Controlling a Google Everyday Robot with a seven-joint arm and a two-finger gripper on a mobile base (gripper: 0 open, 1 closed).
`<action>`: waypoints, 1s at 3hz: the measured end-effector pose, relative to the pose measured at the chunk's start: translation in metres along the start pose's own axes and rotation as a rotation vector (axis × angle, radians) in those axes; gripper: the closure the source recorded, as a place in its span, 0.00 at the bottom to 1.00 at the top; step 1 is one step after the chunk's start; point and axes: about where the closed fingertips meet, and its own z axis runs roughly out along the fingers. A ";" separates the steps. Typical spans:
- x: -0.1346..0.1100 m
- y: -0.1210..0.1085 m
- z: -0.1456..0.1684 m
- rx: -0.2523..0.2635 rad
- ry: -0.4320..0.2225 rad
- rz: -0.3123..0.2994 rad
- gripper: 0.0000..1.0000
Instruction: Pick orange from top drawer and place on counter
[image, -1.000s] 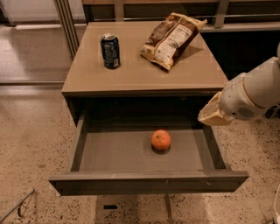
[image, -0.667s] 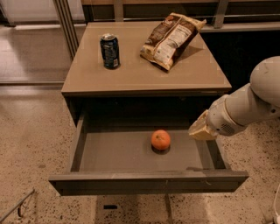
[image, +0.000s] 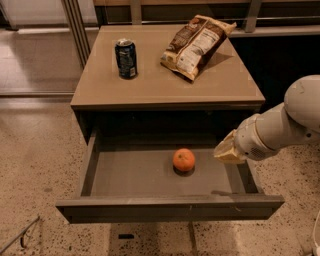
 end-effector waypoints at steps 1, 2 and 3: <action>0.010 0.001 0.023 0.014 -0.040 0.012 0.58; 0.018 0.000 0.045 0.031 -0.086 0.021 0.34; 0.026 -0.002 0.066 0.047 -0.132 0.022 0.11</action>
Offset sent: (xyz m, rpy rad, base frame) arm 0.0161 0.0042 -0.0759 0.1290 -0.0809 -0.0415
